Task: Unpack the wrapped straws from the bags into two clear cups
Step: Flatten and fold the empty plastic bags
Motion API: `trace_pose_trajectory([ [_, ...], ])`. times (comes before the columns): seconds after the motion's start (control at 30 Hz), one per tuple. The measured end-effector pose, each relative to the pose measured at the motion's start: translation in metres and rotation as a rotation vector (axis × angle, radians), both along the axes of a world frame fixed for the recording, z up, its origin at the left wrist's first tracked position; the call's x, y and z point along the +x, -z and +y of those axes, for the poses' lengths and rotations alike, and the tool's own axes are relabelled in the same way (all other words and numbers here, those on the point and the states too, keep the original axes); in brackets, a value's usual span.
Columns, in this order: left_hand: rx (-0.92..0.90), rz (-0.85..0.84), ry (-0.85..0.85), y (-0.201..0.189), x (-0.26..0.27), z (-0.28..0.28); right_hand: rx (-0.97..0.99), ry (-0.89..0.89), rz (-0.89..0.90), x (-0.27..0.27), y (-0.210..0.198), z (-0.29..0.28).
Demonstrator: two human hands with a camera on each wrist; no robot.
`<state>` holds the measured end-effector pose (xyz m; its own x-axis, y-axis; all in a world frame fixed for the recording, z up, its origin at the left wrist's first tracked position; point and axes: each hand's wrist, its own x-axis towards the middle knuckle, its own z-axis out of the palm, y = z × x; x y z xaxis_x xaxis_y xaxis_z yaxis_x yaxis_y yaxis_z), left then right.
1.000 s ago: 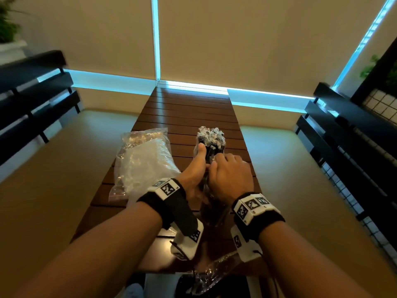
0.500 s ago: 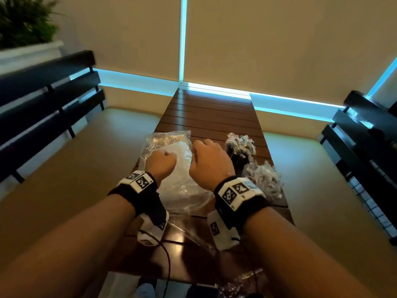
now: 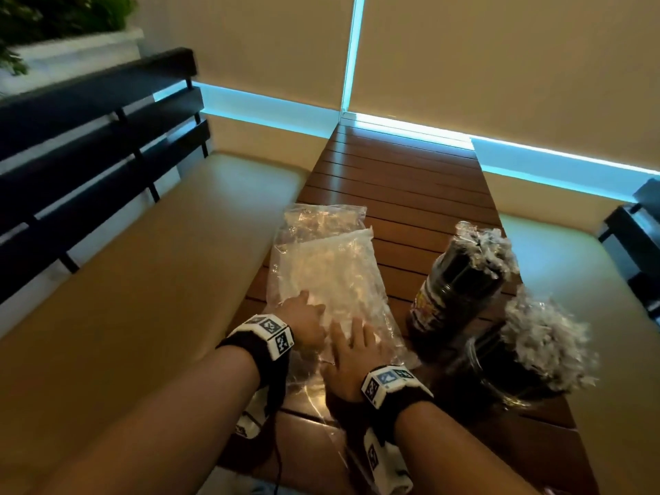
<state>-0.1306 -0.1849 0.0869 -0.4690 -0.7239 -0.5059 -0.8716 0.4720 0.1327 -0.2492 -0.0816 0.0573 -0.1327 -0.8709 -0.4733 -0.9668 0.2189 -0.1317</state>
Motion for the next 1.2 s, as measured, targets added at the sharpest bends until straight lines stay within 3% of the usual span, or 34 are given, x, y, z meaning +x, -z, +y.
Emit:
trace_pose_trajectory([
  [0.1, -0.193, 0.085, -0.020, -0.004, -0.001, -0.002, -0.057, -0.004, 0.006, 0.001, 0.015, 0.008],
  [0.23, -0.380, 0.444, -0.315, -0.023, -0.011, -0.041, -0.054, -0.008, -0.019, 0.000, 0.021, 0.009],
  [0.4, -0.099, 0.481, -0.452, -0.025, -0.017, -0.097, -0.047, -0.017, -0.049, -0.003, 0.017, 0.010],
  [0.5, -0.119, 0.460, -0.397, -0.028, -0.025, -0.103, -0.091, 0.008, -0.071, -0.003, 0.001, 0.009],
  [0.67, -0.290, 0.569, -0.308, -0.060, -0.035, -0.087, -0.492, -0.010, -0.047, -0.008, -0.037, 0.027],
  [0.83, -0.254, 0.704, -0.314, -0.110, -0.028, -0.059, -0.219, -0.149, -0.143, -0.015, -0.056, 0.069],
  [1.03, -0.328, 0.866, -0.379, -0.164, -0.018, -0.012, -0.245, -0.163, -0.065, -0.003, -0.037, 0.119],
  [1.2, -0.453, 0.983, -0.305, -0.196, -0.016, 0.032, -0.248, 0.081, -0.139, 0.019, -0.010, 0.135],
])
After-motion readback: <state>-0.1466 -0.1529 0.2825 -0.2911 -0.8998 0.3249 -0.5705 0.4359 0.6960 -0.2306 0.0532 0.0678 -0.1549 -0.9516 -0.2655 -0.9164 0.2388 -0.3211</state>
